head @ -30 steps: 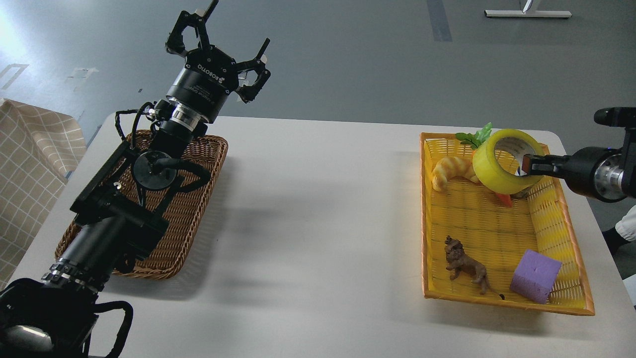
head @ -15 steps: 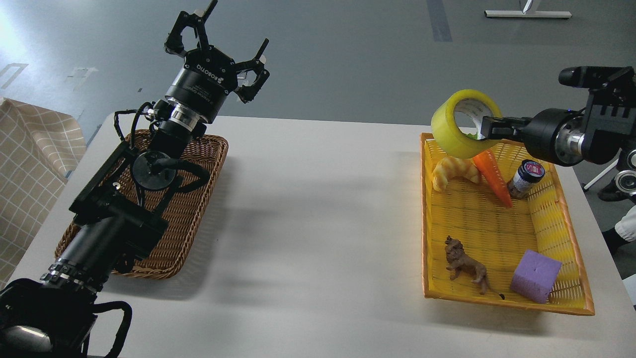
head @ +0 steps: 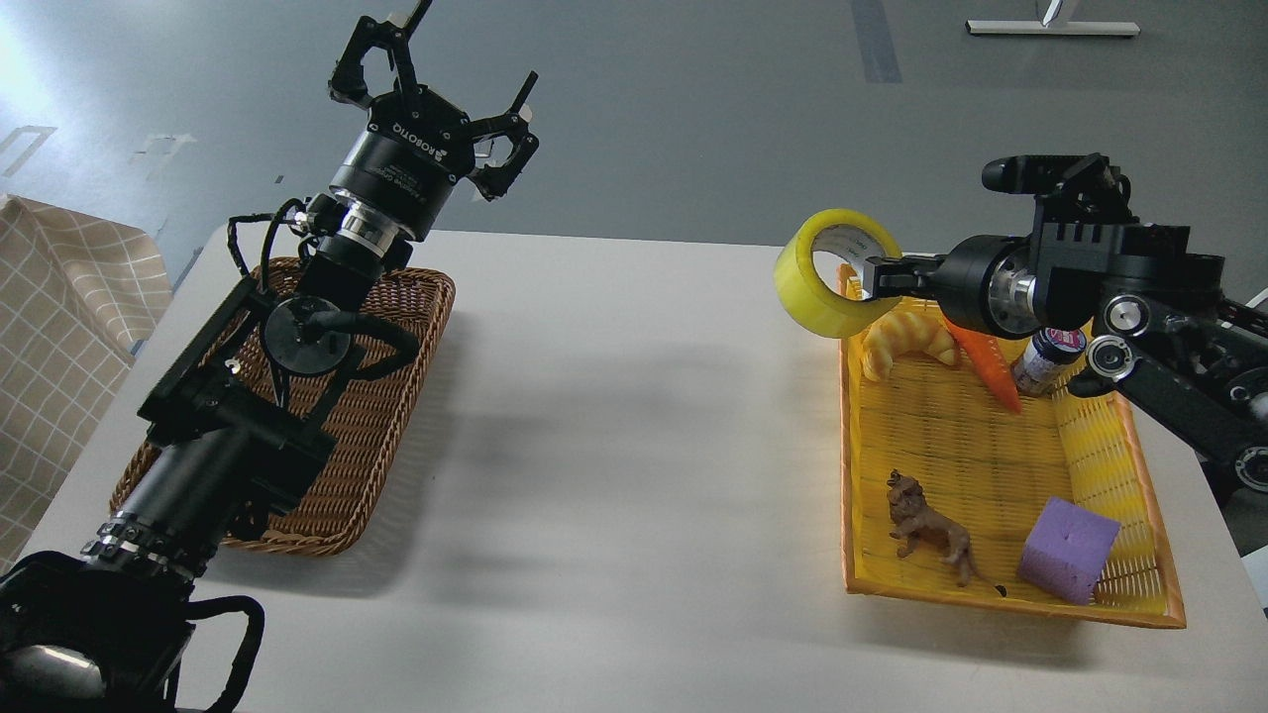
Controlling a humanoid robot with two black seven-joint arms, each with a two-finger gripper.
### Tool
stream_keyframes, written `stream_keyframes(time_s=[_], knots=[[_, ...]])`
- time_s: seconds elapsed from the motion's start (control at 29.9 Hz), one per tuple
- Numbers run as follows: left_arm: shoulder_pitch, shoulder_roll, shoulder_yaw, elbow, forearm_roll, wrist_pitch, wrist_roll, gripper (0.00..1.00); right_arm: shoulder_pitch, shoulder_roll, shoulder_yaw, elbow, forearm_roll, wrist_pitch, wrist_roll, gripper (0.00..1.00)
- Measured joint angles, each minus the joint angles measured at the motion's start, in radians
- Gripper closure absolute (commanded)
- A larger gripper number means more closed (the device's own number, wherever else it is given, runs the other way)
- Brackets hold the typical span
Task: Place and transfer tape with both arms
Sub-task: 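Lift the tape roll with the right gripper and carry it toward the table center, then set the tape roll on the table and open the right gripper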
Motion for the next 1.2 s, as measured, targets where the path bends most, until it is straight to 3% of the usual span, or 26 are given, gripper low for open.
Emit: stream_keyframes(time_s=[0.2, 0.77, 1.2], knots=[[0.001, 0.000, -0.001, 0.000, 0.000, 0.000, 0.000, 0.02, 0.035, 0.096, -0.041, -0.058, 0.000, 0.000, -0.019, 1.00], [0.003, -0.006, 0.002, -0.001, 0.001, 0.000, -0.001, 0.02, 0.153, 0.395, -0.240, -0.297, 0.003, 0.000, -0.019, 1.00], [0.001, -0.002, 0.002, -0.001, 0.001, 0.000, -0.001, 0.02, 0.160, 0.491, -0.327, -0.350, 0.002, 0.000, -0.019, 1.00]])
